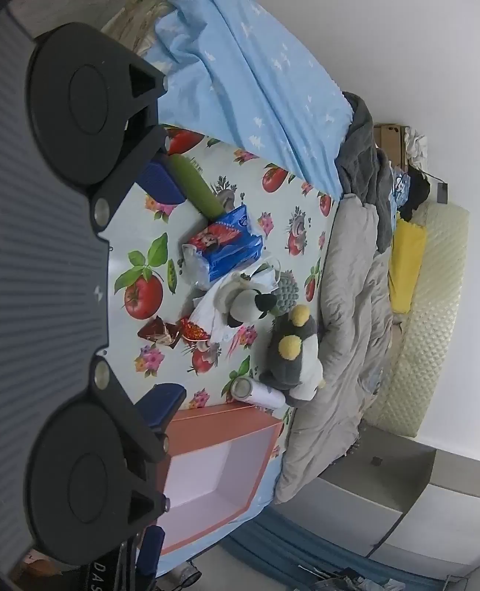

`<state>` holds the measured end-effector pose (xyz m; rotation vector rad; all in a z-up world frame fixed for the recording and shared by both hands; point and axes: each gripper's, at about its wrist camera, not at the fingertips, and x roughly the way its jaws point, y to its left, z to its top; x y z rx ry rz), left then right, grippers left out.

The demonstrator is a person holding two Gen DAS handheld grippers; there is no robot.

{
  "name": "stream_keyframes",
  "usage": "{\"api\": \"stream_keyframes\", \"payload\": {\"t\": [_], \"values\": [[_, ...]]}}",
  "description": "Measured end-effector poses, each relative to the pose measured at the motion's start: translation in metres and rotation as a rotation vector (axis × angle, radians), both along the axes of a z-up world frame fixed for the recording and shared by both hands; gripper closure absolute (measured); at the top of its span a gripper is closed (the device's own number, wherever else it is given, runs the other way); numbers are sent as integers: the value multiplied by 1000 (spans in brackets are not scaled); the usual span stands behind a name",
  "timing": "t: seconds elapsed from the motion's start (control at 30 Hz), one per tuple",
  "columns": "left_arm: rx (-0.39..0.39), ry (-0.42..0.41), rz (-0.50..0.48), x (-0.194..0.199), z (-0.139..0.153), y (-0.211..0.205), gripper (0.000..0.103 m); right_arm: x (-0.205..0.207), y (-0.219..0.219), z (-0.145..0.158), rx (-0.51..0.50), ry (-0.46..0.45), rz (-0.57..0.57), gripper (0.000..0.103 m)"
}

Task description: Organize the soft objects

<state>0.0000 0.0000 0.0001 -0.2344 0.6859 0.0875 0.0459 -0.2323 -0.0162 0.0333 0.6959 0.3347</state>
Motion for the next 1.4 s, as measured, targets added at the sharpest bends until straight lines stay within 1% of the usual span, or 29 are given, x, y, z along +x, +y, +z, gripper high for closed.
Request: {"api": "stream_keyframes", "payload": {"t": [0.33, 0.37, 0.53, 0.57, 0.6, 1.17, 1.4], "values": [[-6, -5, 1, -5, -4, -3, 0, 0, -2, -1, -1, 9, -6, 0], [-3, 7, -20, 3, -9, 0, 0, 1, -2, 0, -1, 8, -6, 0], [-3, 6, -18, 1, -11, 0, 0, -1, -2, 0, 2, 0, -8, 0], [-1, 15, -26, 5, -3, -1, 0, -1, -2, 0, 3, 2, -9, 0], [0, 18, -25, 5, -2, -1, 0, 0, -2, 0, 3, 3, -9, 0], [-2, 24, -22, 4, -3, -1, 0, -1, -1, 1, -5, 1, -7, 0], [2, 32, -26, 5, -6, -3, 0, -3, -2, 0, -23, -11, -11, 0]]}}
